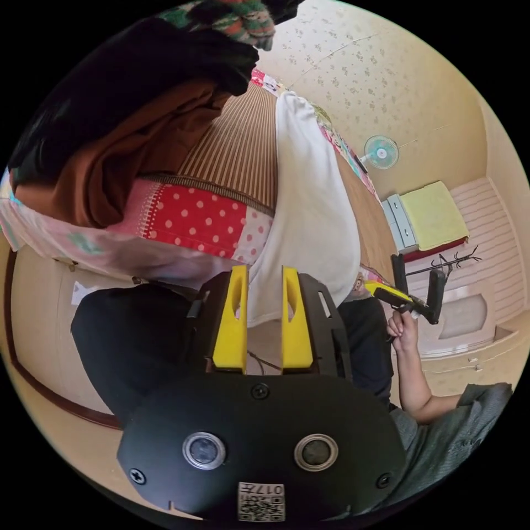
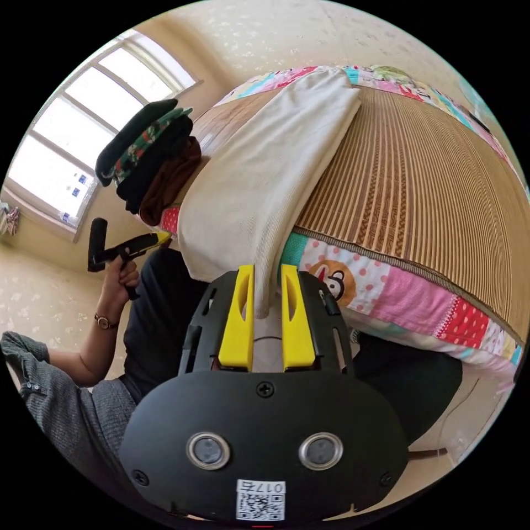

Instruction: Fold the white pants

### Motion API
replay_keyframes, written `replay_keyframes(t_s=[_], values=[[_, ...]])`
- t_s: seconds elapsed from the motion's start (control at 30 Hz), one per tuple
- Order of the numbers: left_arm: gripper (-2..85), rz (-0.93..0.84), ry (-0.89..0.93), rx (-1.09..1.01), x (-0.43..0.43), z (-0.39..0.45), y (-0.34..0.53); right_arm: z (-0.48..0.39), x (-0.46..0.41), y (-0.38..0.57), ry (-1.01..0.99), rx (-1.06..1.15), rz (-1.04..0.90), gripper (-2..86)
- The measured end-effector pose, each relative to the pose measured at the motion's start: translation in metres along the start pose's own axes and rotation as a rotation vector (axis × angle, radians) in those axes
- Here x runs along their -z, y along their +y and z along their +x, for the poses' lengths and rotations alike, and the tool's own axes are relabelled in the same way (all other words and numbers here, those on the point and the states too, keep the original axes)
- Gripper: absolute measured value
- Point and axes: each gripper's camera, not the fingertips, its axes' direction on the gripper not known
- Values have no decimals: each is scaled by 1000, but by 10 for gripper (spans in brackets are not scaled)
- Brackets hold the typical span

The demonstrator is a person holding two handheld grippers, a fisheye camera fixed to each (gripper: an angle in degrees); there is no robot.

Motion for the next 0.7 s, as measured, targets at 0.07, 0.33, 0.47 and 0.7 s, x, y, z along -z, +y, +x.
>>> replay_keyframes(t_s=[0.07,0.33,0.47,0.7], values=[[97,-15,14,-13,-11,-2,-13,2,-3,-11,-59,-33,39,103],[70,-121,-42,-66,-72,9,-33,-59,-60,-60,99,2,10,74],[52,-150,69,-45,-81,13,-23,-78,-34,-62,75,105,27,39],[50,-328,75,-112,-141,70,19,-63,3,-41,166,91,-68,31]])
